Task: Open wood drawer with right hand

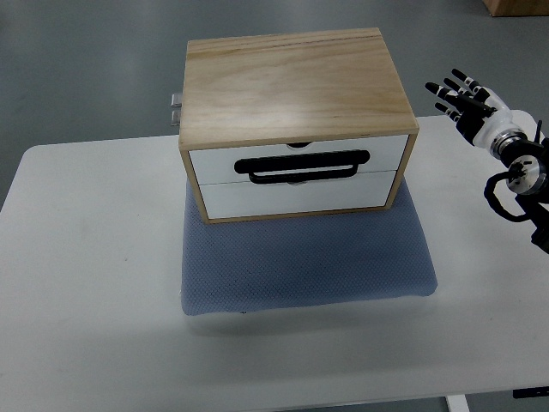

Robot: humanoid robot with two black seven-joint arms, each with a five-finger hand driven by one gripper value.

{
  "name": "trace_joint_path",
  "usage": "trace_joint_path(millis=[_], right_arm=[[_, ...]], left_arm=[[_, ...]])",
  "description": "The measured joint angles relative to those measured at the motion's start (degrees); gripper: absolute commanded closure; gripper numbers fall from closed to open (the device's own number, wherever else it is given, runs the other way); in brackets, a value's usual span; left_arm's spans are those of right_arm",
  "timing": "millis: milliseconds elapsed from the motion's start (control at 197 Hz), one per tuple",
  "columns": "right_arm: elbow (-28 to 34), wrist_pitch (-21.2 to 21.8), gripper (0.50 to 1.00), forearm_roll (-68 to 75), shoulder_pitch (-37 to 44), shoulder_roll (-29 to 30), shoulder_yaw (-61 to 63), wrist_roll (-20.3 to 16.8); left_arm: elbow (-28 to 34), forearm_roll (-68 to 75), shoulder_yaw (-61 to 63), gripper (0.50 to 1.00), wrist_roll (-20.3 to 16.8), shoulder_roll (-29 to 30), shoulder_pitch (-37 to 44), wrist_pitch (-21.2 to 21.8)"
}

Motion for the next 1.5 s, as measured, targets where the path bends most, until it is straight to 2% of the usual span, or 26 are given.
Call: trace_joint_path(millis=[670, 940, 1498], right_arm=[[0.07, 0.96, 0.556, 0.09, -0.01, -0.01, 0.88, 0.02], [-0.08, 3.04, 0.556, 0.19, 0.14, -0.22, 1.03, 0.08], [-0.10, 3.33, 0.556, 0.50, 0.00, -0.36, 1.14, 0.03]], left_arm=[[0.45, 0.00, 0.01, 0.500, 0.09, 0.00, 0.00, 0.00], [0.44, 0.00, 0.00, 0.500, 0.09, 0.00, 0.00, 0.00], [0.47, 0.00, 0.00, 0.500, 0.09, 0.00, 0.00, 0.00]])
